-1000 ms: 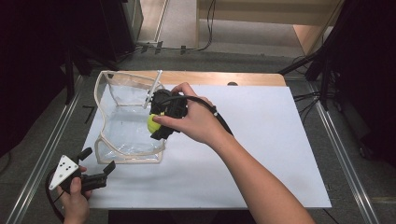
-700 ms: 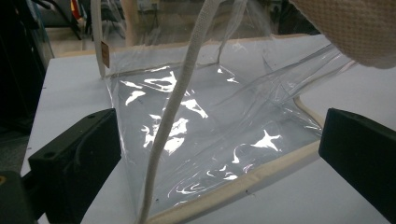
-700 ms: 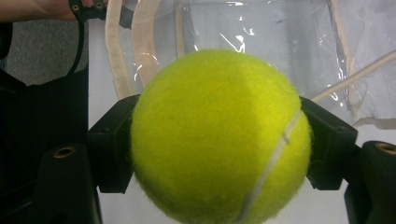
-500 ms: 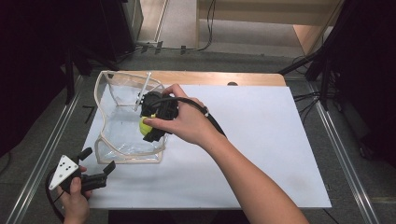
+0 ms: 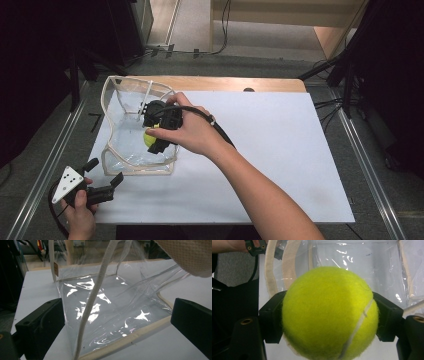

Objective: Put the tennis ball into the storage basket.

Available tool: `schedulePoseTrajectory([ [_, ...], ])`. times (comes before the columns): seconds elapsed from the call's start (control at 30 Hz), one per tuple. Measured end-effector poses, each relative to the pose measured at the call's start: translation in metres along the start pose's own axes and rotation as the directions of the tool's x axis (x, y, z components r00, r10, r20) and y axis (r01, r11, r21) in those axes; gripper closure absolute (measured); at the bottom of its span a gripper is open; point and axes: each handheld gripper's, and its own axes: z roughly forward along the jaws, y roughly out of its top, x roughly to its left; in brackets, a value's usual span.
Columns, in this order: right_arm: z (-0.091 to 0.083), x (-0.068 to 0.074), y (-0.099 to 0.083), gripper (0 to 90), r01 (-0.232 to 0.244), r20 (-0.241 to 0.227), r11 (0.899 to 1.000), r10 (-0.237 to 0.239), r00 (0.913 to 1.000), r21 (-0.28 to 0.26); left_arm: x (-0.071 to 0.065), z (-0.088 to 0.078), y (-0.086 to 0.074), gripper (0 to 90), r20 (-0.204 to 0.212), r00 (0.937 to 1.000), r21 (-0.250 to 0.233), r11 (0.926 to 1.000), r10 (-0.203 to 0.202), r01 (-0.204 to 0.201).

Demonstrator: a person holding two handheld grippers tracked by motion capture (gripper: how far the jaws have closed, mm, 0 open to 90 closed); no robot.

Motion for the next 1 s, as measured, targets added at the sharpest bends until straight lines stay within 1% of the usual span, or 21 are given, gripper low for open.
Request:
schedulePoseTrajectory([
  [0.13,0.005,-0.001,0.003,23.0,-0.009,0.003,1.0,0.009,1.0,0.012,0.0,0.0,0.0,0.0,-0.001,1.0,-0.001,1.0,0.0,0.0],
  [0.23,0.008,-0.002,0.005,23.0,-0.007,0.006,1.0,0.007,1.0,0.009,0.0,0.0,0.0,0.0,-0.001,1.0,-0.001,1.0,0.0,0.0],
  [0.27,0.009,-0.003,0.006,23.0,-0.02,0.003,1.0,0.019,0.9998,0.011,0.0,0.0,0.0,0.0,-0.001,1.0,-0.001,1.0,0.0,0.0],
  [0.3,0.01,-0.004,0.006,23.0,-0.016,0.003,1.0,0.016,0.9999,0.009,0.0,0.0,0.0,0.0,-0.001,1.0,-0.001,1.0,0.0,0.0],
  [0.4,0.013,-0.005,0.008,22.9,-0.014,0.012,1.0,0.014,0.9998,0.008,0.0,0.0,0.0,0.0,0.0,1.0,-0.001,1.0,0.0,0.0],
  [0.43,0.013,-0.005,0.008,22.9,-0.027,0.016,1.0,0.027,0.9995,0.016,0.0,0.0,0.0,0.0,0.001,1.0,-0.001,1.0,0.001,-0.001],
  [0.5,0.015,-0.006,0.009,22.8,-0.021,0.018,1.0,0.021,0.9996,0.012,0.0,0.0,0.0,0.0,0.002,1.0,-0.001,1.0,0.0,0.0],
  [0.53,0.016,-0.006,0.01,22.7,-0.029,0.023,0.999,0.029,0.9993,0.016,0.0,0.0,0.0,0.0,0.002,1.0,-0.001,1.0,-0.001,0.001],
  [0.57,0.017,-0.007,0.01,22.7,-0.025,0.026,1.0,0.025,0.9994,0.012,0.0,0.0,0.0,0.0,0.003,1.0,0.0,1.0,0.0,0.0],
  [0.6,0.018,-0.007,0.011,22.7,-0.036,0.033,0.999,0.035,0.9988,0.018,0.0,0.0,0.0,0.0,0.002,1.0,-0.001,1.0,0.0,0.0],
  [0.67,0.02,-0.009,0.011,22.6,-0.036,0.041,0.999,0.035,0.9985,0.016,0.0,0.0,0.0,0.0,0.003,1.0,-0.001,1.0,0.0,0.0],
  [0.83,0.023,-0.011,0.013,22.3,-0.053,0.047,0.999,0.052,0.9975,0.013,0.0,0.0,0.0,0.0,0.003,1.0,-0.001,1.0,-0.001,0.001],
  [0.87,0.024,-0.012,0.014,19.4,-0.05,0.045,0.999,0.05,0.9978,0.002,0.001,0.0,0.0,0.0,0.004,1.0,-0.001,1.0,0.0,0.0],
  [0.93,0.023,-0.012,0.015,16.5,-0.049,0.04,0.999,0.05,0.9979,-0.024,0.001,-0.001,0.0,0.0,0.003,1.0,0.0,1.0,0.0,0.0],
  [1.0,0.019,-0.01,0.016,14.2,-0.052,0.054,0.998,0.054,0.9971,-0.041,0.001,-0.001,0.0,0.0,0.004,1.0,0.001,1.0,0.0,0.0],
])
